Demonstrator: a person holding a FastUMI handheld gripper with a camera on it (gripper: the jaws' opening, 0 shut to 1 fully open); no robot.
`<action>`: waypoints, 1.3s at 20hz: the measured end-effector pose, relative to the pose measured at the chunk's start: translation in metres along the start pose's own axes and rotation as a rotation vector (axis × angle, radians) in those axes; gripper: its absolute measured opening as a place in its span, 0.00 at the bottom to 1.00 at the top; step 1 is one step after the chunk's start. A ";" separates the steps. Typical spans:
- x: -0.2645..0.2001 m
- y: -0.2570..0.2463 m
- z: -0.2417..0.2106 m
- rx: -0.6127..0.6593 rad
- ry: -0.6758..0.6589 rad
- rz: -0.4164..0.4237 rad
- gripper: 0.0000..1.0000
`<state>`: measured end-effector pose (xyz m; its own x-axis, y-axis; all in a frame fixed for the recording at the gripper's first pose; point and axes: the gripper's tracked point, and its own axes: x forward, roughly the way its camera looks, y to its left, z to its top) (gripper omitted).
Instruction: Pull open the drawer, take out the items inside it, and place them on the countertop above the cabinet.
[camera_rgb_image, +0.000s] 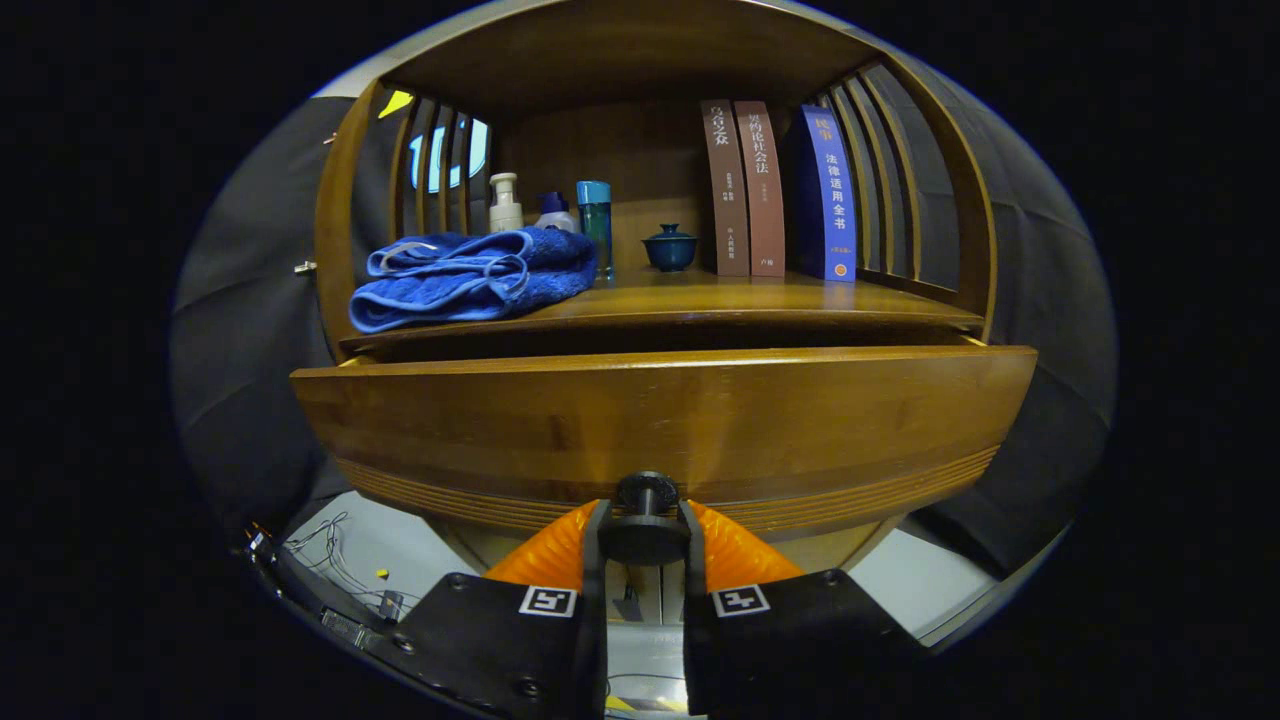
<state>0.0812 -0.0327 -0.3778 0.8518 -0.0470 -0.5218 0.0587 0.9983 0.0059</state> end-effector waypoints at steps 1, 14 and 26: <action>-0.011 0.000 -0.004 -0.008 0.002 -0.002 0.34; -0.118 0.004 -0.044 0.002 0.041 -0.003 0.34; -0.138 0.001 -0.067 0.006 0.090 -0.008 0.34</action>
<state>-0.0716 -0.0231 -0.3627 0.8013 -0.0511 -0.5961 0.0687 0.9976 0.0067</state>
